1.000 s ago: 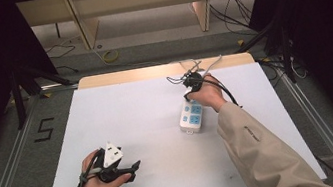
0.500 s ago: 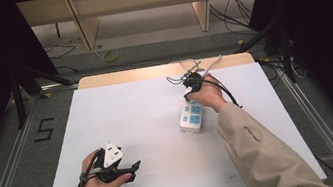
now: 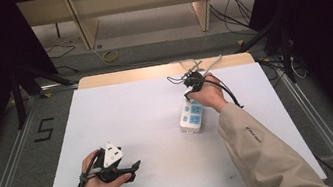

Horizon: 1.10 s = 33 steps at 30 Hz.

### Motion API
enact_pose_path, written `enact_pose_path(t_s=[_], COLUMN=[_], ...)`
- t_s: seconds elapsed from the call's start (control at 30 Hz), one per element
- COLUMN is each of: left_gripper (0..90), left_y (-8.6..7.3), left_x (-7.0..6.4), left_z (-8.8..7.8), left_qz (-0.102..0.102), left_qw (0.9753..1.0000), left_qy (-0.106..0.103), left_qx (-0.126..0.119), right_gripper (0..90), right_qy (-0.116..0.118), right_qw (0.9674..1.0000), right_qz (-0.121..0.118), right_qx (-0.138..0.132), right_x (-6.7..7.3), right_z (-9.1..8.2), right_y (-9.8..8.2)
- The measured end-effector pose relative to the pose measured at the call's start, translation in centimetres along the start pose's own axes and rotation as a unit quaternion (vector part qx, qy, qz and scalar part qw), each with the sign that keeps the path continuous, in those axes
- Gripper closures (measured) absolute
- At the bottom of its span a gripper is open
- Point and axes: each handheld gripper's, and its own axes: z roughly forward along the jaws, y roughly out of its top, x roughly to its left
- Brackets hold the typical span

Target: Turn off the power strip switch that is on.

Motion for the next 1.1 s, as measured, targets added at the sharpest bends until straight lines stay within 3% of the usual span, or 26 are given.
enact_pose_path(t_s=[0.4, 1.1], left_gripper=[21.4, 21.4], left_y=[0.0, 0.0], left_x=[0.0, 0.0], left_z=[0.0, 0.0], left_qz=[-0.001, -0.002], left_qw=[1.0000, 1.0000], left_qy=[0.001, 0.001], left_qx=[0.000, 0.001], right_gripper=[90.0, 90.0], right_qy=[0.002, 0.007], right_qw=[0.9998, 0.9991], right_qz=[0.015, 0.019], right_qx=[-0.016, -0.039], right_x=[-0.5, -1.0], right_z=[-0.8, -2.6], right_y=[-0.9, -2.7])
